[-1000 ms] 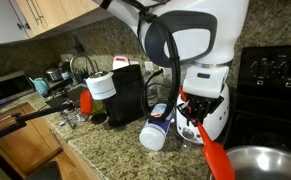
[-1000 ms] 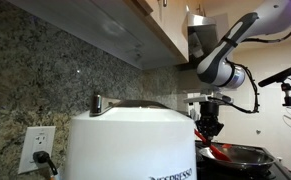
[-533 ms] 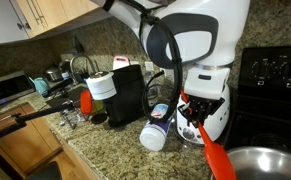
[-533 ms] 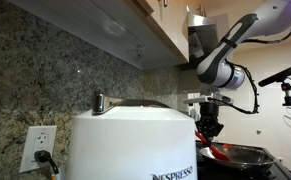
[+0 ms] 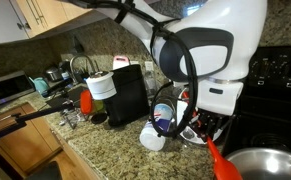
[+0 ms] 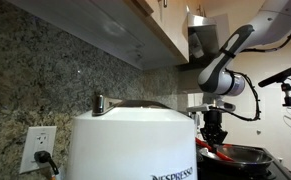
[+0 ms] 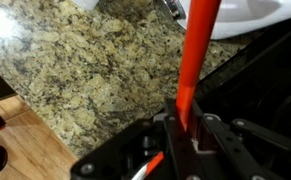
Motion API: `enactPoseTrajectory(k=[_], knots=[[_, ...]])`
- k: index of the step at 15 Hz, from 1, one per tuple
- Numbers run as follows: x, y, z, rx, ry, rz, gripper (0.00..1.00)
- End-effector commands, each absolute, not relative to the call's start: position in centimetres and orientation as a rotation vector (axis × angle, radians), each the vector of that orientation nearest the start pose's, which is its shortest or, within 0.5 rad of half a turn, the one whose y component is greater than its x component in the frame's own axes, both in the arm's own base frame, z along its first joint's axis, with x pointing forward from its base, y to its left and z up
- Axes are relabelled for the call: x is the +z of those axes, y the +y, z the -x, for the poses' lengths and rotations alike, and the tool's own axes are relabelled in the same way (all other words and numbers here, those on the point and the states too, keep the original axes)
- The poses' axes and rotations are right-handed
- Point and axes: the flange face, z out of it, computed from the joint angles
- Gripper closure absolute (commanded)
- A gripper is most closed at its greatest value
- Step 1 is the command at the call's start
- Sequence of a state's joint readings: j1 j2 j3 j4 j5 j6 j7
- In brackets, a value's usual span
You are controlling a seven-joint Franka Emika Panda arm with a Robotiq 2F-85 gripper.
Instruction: Use the orange spatula to stir the pan
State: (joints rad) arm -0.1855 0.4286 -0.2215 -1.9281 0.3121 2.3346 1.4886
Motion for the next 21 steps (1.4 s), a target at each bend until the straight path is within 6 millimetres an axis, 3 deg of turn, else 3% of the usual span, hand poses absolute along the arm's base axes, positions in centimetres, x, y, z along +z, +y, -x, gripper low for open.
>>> enactPoseTrajectory(k=[1, 6, 16, 21], knots=[[27.5, -25.0, -57.9, 0.069, 2.684, 1.470, 0.96], [28.8, -25.2, -57.6, 0.035, 2.696, 1.473, 0.96], [31.3, -20.2, -59.6, -0.087, 2.664, 1.610, 0.96], [32.6, -20.5, -59.9, -0.139, 2.659, 1.620, 0.96]])
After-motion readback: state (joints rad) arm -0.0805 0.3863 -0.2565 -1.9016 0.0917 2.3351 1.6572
